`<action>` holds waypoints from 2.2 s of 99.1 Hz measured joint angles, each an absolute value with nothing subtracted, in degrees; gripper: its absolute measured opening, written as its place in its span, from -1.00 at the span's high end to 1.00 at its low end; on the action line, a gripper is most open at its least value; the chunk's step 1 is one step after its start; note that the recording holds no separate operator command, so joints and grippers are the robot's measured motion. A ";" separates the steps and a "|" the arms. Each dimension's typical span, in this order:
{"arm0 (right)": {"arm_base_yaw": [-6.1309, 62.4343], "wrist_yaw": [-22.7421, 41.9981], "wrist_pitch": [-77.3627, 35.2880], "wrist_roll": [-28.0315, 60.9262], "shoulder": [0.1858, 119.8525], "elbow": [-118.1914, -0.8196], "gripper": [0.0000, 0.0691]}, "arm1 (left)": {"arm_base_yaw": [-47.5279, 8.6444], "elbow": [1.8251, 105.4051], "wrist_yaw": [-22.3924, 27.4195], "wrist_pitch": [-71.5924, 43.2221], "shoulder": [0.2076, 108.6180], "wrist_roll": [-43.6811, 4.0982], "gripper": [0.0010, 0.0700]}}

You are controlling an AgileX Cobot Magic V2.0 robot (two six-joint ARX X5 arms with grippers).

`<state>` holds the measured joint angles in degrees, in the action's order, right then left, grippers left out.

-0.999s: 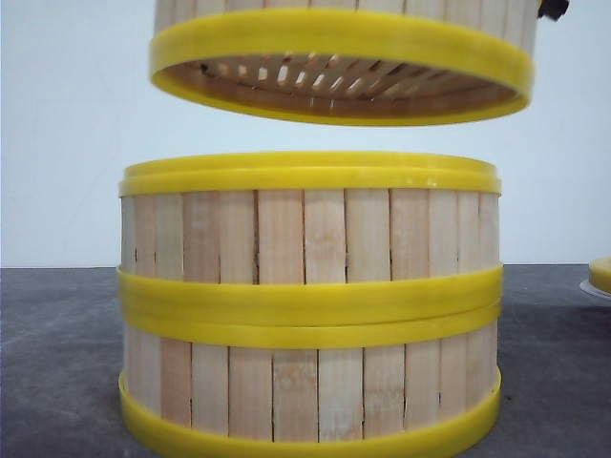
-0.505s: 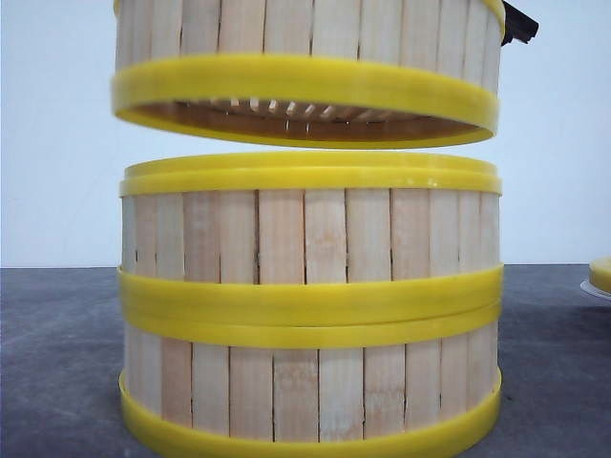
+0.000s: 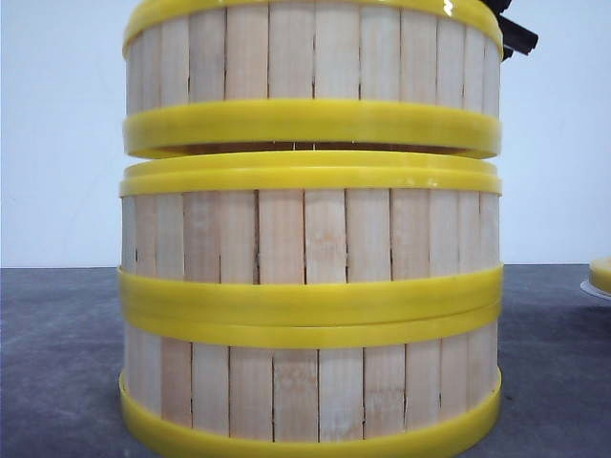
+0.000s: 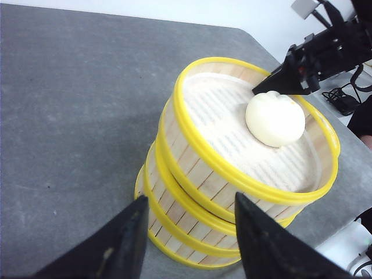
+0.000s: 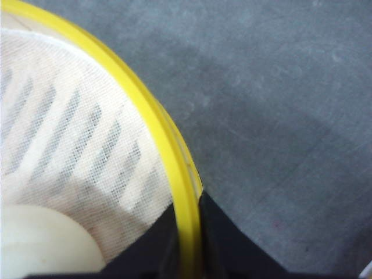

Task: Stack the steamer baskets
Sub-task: 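Lower the basket onto the stack and open right gripper, then move right gripper over the bamboo lid with yellow spokes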

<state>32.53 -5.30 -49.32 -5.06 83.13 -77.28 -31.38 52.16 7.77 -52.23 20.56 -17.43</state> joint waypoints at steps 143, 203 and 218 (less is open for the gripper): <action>29.02 7.55 -49.65 -6.74 72.29 -79.70 0.05 | -31.38 52.16 7.86 -53.17 20.56 -17.23 0.23; 11.03 7.44 -60.69 -7.94 64.79 -79.81 0.05 | -31.38 52.16 7.86 -53.15 20.56 -15.57 0.23; 5.37 5.10 -62.96 -7.90 67.05 -79.81 0.05 | -31.38 52.16 7.86 -53.12 20.53 -15.09 0.23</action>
